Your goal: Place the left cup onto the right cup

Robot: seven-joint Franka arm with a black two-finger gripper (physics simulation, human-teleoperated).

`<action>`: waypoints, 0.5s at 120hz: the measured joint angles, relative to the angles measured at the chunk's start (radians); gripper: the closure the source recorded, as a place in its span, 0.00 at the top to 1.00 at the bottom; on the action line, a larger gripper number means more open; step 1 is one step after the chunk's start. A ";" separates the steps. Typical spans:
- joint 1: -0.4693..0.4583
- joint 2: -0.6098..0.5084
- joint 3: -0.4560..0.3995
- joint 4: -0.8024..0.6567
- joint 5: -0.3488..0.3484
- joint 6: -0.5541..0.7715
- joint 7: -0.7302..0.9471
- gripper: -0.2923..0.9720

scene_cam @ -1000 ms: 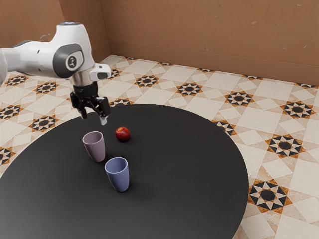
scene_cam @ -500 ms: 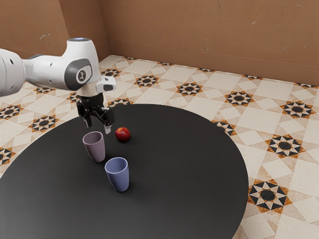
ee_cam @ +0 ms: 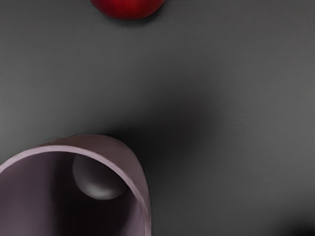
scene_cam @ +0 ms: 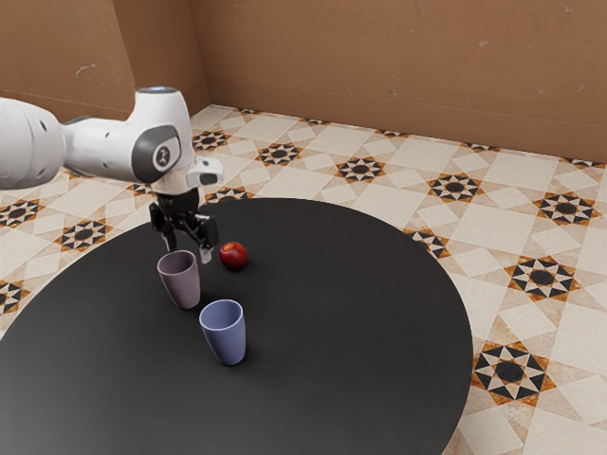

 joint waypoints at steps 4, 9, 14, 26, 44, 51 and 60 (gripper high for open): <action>-0.001 0.003 0.000 -0.001 0.000 0.005 0.001 0.75; -0.001 0.004 0.000 -0.004 0.000 0.010 0.002 0.75; -0.001 0.005 0.000 -0.006 0.000 0.015 0.003 0.75; -0.002 0.015 0.000 -0.009 0.000 0.031 0.006 0.75; -0.002 0.036 0.000 -0.009 0.000 0.048 0.010 0.75; -0.002 0.039 0.000 -0.010 0.000 0.051 0.012 0.75; -0.003 0.032 0.000 -0.025 0.000 0.061 0.013 0.75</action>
